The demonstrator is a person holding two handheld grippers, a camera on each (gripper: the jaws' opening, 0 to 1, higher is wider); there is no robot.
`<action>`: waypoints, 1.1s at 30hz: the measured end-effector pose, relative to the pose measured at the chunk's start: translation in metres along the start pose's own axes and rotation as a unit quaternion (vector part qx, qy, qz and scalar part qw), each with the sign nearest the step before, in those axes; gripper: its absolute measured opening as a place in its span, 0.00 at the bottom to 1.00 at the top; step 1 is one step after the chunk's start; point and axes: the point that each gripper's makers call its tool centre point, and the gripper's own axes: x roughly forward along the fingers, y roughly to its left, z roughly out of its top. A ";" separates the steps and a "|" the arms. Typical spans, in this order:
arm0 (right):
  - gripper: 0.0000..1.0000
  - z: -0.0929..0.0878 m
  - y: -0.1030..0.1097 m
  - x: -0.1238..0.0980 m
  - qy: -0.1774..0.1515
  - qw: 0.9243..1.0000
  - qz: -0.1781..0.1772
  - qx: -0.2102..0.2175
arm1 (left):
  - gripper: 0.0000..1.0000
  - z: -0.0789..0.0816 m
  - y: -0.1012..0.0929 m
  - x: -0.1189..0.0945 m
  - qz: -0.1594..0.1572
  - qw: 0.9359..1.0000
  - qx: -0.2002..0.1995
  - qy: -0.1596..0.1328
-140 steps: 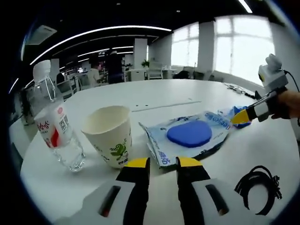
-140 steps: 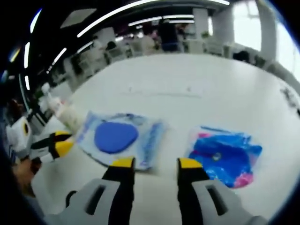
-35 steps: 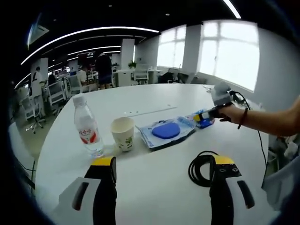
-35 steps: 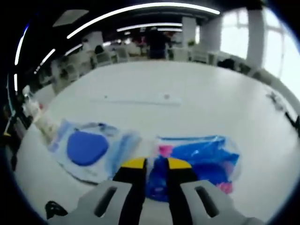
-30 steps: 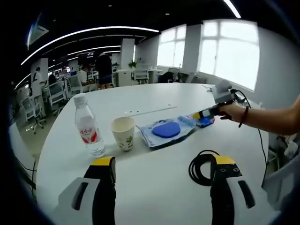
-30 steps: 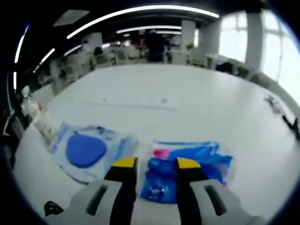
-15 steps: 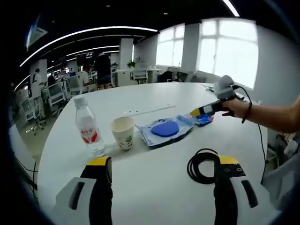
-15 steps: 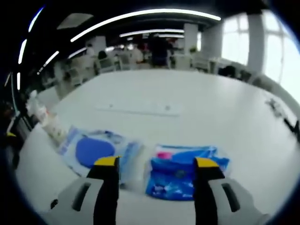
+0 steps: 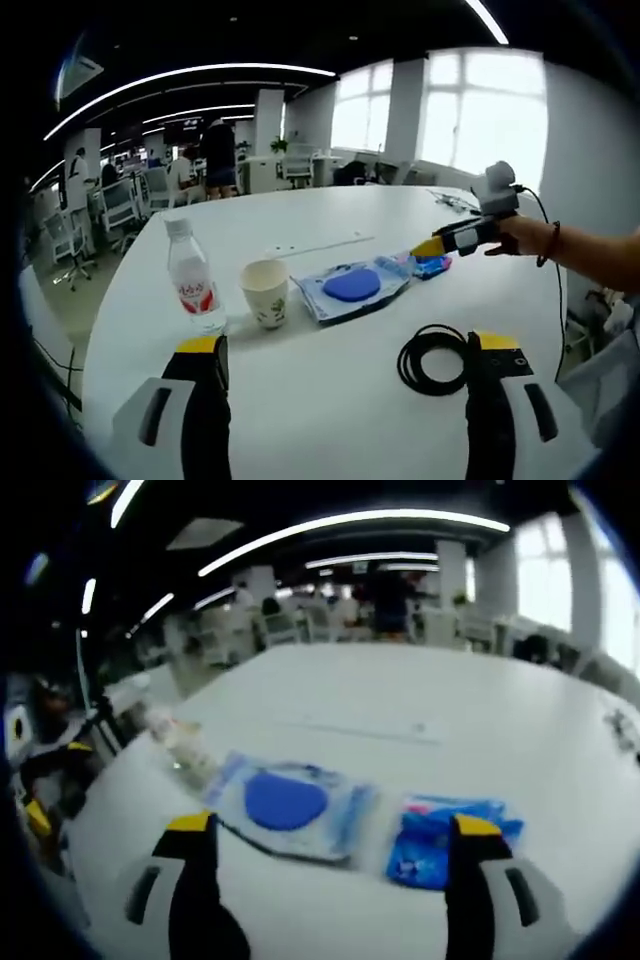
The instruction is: Arrange the tabletop items into an orderly group along one side of the table until the central work area is clear of visible clutter.
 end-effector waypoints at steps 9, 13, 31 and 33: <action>0.93 -0.035 0.044 -0.018 0.018 0.999 0.038 -0.007 | 1.00 0.001 -0.002 -0.011 -0.008 1.000 -0.006 -0.005; 0.93 -0.055 0.054 -0.025 0.027 0.999 0.037 -0.022 | 1.00 0.001 -0.005 -0.014 -0.014 1.000 0.005 0.000; 0.76 -0.123 0.078 -0.044 0.089 0.995 0.035 -0.017 | 1.00 -0.011 -0.031 -0.021 -0.032 0.999 0.002 0.007; 0.72 -0.127 0.080 -0.044 0.092 0.995 0.036 -0.012 | 1.00 -0.011 -0.030 -0.023 -0.031 1.000 0.003 0.006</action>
